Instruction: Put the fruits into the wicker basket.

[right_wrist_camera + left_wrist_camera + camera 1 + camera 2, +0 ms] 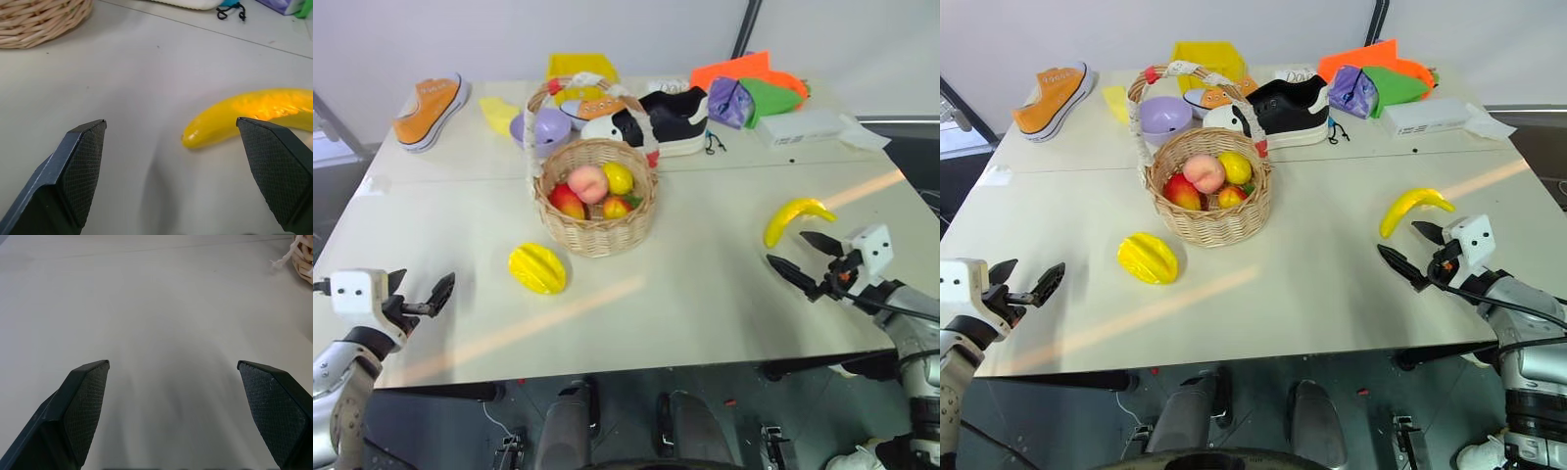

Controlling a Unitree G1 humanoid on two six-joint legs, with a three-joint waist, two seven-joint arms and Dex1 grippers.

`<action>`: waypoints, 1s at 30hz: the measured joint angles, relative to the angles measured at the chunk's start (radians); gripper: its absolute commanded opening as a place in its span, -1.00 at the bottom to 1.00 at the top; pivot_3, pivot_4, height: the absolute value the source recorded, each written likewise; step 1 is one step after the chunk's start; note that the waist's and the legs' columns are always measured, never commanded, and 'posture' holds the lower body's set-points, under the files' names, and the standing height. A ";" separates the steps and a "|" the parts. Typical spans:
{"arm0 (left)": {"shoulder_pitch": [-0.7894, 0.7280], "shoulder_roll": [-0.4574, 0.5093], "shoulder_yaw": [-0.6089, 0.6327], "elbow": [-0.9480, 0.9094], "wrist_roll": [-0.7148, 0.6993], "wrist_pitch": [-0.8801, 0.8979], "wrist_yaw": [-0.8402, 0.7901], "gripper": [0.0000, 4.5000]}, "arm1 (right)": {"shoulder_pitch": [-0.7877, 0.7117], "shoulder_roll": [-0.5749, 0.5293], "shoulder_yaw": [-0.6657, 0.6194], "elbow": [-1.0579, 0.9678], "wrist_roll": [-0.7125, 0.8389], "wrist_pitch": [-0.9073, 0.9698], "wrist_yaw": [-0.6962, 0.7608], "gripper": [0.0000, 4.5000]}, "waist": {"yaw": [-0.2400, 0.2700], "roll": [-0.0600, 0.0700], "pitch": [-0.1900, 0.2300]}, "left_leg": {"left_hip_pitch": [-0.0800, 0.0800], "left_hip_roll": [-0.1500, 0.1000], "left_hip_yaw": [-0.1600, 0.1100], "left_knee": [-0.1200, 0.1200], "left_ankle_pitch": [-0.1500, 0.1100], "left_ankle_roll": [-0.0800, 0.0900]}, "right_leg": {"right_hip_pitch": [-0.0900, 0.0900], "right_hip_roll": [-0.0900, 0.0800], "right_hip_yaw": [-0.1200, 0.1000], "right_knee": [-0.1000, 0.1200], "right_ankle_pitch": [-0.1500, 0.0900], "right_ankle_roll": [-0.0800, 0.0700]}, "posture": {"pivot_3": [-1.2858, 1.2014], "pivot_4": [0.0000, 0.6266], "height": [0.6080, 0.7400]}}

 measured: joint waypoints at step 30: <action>-0.160 0.153 -0.250 -0.391 -0.169 0.295 -0.057 1.00 | -0.001 -0.010 0.171 -0.316 0.069 0.131 0.069 0.97 | 0.001 0.000 0.000 | 0.001 0.001 -0.002 0.009 -0.001 0.002 | 0.008 0.004 0.000 0.001 0.001 0.001 | 0.03 -0.52 1.00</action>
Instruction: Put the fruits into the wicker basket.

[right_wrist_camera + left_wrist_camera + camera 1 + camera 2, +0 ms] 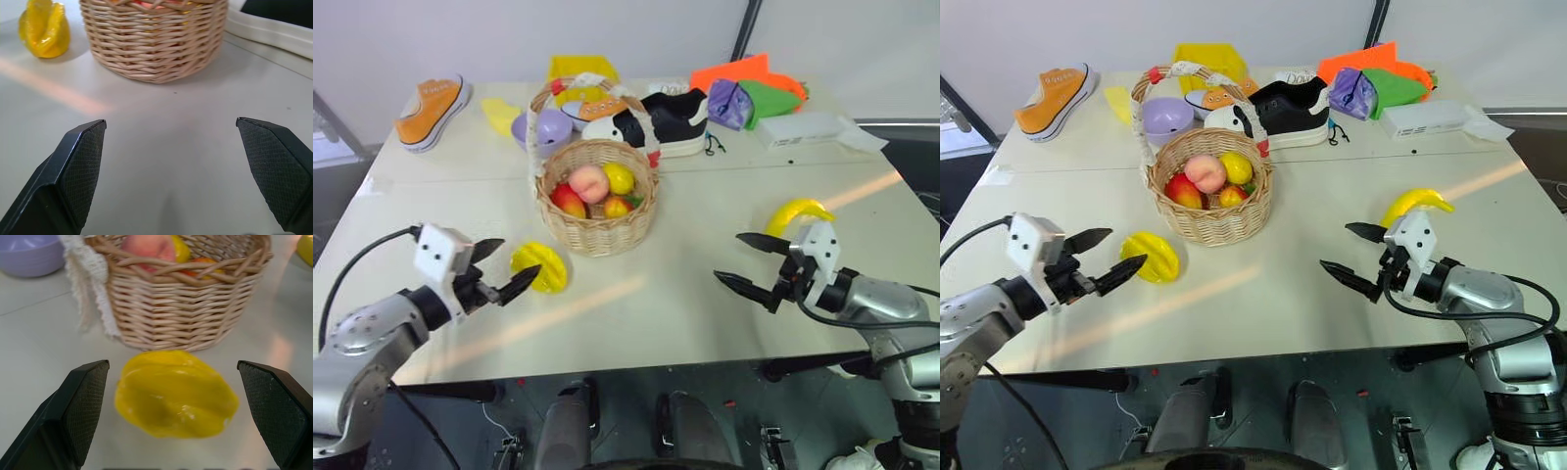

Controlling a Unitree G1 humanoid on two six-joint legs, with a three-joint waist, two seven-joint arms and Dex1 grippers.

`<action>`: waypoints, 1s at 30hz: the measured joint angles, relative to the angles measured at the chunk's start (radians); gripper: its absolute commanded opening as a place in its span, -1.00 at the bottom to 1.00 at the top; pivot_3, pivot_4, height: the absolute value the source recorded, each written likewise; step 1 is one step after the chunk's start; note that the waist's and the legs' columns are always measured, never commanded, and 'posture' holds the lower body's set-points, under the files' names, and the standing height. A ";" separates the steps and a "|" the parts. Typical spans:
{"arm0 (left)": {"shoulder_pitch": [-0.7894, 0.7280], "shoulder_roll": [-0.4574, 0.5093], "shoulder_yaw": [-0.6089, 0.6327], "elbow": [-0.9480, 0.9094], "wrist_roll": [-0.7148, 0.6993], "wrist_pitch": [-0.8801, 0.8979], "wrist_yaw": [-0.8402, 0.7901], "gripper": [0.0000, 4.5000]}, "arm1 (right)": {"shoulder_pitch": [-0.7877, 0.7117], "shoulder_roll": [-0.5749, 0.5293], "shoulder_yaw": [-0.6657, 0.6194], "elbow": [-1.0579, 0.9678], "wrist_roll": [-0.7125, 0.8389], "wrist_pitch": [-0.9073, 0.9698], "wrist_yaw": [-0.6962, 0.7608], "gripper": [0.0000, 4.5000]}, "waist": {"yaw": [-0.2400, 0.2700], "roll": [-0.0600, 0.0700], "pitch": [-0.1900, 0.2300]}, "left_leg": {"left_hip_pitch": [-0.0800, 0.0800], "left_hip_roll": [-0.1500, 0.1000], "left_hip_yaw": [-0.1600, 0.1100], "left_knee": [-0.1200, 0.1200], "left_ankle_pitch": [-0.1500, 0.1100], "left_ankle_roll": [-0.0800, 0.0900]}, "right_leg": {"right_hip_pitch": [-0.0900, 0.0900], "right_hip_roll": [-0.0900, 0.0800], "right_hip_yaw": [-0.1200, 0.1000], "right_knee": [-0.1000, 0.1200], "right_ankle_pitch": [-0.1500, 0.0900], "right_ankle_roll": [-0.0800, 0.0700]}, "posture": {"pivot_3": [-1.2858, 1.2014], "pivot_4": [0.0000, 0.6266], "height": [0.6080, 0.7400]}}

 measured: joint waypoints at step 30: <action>-0.043 -0.212 -0.155 -0.170 0.177 0.294 0.433 1.00 | -0.065 0.011 0.052 0.055 -0.011 -0.029 0.040 0.97 | 0.000 0.000 0.000 | 0.000 0.000 0.000 0.005 -0.001 0.002 | 0.004 0.000 0.000 0.001 0.001 0.001 | 0.03 -0.52 1.00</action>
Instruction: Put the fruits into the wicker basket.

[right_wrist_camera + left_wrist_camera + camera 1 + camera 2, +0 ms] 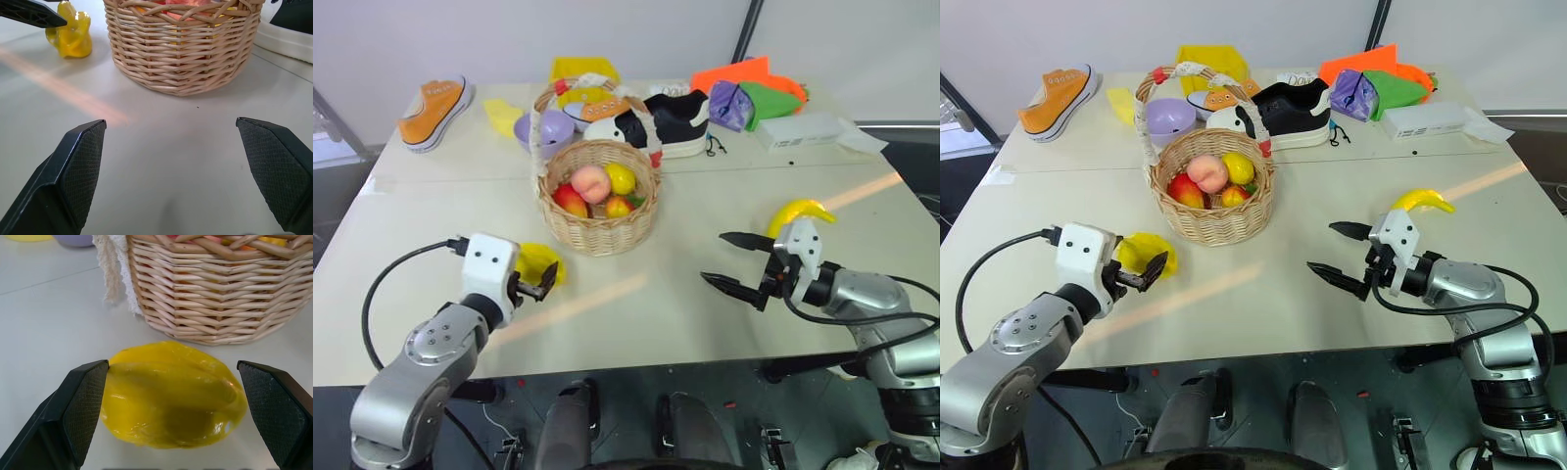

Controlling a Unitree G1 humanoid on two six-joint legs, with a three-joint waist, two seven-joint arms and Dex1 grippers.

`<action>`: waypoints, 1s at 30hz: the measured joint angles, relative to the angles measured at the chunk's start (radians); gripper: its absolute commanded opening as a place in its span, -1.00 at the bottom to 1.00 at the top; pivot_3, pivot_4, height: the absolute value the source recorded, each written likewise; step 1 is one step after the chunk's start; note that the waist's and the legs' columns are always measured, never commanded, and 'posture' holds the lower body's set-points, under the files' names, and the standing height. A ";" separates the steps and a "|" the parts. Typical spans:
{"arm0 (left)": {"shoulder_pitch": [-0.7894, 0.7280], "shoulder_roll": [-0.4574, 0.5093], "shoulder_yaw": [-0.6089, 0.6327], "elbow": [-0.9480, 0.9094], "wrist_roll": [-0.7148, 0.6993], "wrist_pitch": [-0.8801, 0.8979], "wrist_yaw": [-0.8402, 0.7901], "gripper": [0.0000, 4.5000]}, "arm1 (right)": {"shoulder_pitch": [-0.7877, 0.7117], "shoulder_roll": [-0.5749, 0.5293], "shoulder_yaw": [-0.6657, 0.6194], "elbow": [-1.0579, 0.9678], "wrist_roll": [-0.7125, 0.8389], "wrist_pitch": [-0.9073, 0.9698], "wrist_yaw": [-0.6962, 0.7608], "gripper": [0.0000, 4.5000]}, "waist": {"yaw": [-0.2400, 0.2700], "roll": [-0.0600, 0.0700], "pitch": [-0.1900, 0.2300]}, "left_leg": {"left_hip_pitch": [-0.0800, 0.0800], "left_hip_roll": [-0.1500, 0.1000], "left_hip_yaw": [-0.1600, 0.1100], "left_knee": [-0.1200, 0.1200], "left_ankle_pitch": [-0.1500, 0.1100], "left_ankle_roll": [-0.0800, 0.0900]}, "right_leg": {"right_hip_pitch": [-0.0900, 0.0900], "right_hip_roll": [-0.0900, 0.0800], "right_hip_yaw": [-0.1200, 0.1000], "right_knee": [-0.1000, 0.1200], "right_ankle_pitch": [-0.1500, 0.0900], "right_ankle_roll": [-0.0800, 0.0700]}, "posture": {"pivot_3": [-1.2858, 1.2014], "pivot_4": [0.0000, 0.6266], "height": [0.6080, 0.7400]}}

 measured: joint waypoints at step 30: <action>0.119 0.067 0.257 0.153 -0.037 -0.226 -0.277 1.00 | 0.026 0.022 0.000 0.048 -0.032 -0.082 0.018 0.97 | -0.001 0.000 0.000 | 0.000 0.000 0.000 -0.001 0.000 0.000 | -0.005 -0.004 0.001 0.000 0.000 0.000 | 0.03 -0.52 1.00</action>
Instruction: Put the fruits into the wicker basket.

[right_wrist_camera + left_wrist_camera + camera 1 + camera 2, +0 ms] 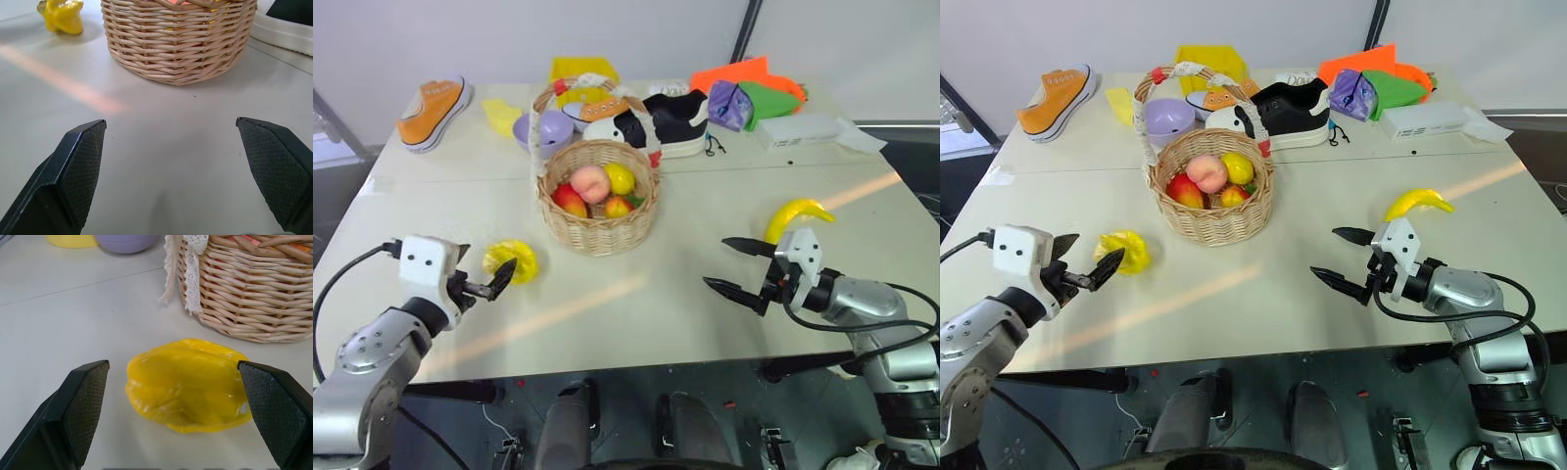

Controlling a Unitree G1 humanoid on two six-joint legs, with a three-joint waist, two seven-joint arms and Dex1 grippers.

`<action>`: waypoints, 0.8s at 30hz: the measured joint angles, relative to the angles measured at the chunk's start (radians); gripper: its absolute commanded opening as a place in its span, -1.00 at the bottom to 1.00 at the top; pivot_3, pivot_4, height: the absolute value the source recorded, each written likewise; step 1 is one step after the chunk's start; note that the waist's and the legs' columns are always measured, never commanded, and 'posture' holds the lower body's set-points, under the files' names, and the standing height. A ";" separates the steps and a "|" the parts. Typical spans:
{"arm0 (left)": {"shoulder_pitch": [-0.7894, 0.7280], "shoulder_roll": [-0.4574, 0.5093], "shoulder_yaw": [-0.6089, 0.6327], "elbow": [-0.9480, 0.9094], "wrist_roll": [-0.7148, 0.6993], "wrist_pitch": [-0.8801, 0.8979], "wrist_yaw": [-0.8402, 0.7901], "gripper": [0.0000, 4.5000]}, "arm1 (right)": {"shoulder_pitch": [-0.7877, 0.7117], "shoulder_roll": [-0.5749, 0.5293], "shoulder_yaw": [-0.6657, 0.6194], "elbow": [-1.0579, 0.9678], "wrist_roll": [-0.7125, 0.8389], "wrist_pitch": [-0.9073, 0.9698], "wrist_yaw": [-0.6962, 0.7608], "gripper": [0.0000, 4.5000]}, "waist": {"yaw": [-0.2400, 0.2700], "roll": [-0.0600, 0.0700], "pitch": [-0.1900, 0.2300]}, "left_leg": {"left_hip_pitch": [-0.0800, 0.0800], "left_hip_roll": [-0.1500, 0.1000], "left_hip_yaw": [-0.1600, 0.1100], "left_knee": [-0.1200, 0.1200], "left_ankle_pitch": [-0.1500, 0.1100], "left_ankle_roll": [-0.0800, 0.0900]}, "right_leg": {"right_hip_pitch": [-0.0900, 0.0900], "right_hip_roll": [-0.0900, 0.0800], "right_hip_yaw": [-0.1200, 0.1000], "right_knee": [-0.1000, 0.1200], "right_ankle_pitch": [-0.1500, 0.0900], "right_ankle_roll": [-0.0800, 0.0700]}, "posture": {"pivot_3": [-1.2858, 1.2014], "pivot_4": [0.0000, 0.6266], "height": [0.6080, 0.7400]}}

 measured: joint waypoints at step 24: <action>0.101 -0.136 0.031 -0.022 -0.237 0.118 0.066 1.00 | -0.028 0.004 0.018 -0.055 0.004 0.069 -0.041 0.97 | 0.000 0.000 0.000 | -0.001 0.000 0.001 -0.001 0.000 0.000 | -0.002 -0.001 0.001 -0.001 0.000 0.000 | 0.03 -0.52 1.00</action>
